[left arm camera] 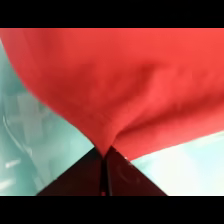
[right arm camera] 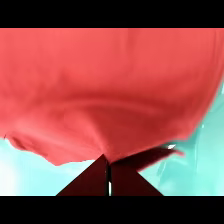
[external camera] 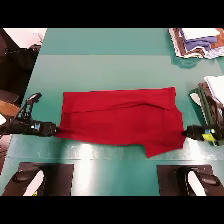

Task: Fold the shirts.

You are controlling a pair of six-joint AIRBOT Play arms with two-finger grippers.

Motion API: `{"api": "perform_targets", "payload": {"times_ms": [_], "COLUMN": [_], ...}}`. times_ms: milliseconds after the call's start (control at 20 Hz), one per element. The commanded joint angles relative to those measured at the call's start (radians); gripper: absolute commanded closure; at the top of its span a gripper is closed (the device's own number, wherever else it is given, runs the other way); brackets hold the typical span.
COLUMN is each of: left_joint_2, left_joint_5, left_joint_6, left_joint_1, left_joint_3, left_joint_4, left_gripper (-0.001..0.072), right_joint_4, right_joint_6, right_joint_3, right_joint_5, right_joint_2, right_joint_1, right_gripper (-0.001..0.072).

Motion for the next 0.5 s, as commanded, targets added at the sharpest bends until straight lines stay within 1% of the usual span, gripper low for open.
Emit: {"api": "perform_targets", "payload": {"times_ms": [0,250,450], "left_joint_2": [-0.104,-0.362,-0.556], "left_joint_5": [0.151,0.317,0.378], "left_joint_6": [0.001,0.010,0.009], "left_joint_1": [0.000,0.000,0.000], "left_joint_3": [0.060,0.206,0.345], "left_joint_4": [-0.011,-0.050,-0.064], "left_gripper": [0.0681,0.0680,0.0680], "right_joint_4": [0.002,0.003,0.004], "right_joint_6": [-0.013,-0.026,-0.025], "right_joint_3": [0.155,0.388,0.554], "right_joint_5": [-0.136,-0.175,-0.185], "right_joint_2": [-0.237,-0.541,-0.705], "right_joint_1": [0.085,0.104,0.104], "right_gripper": [0.0697,0.0697,0.0697]}}
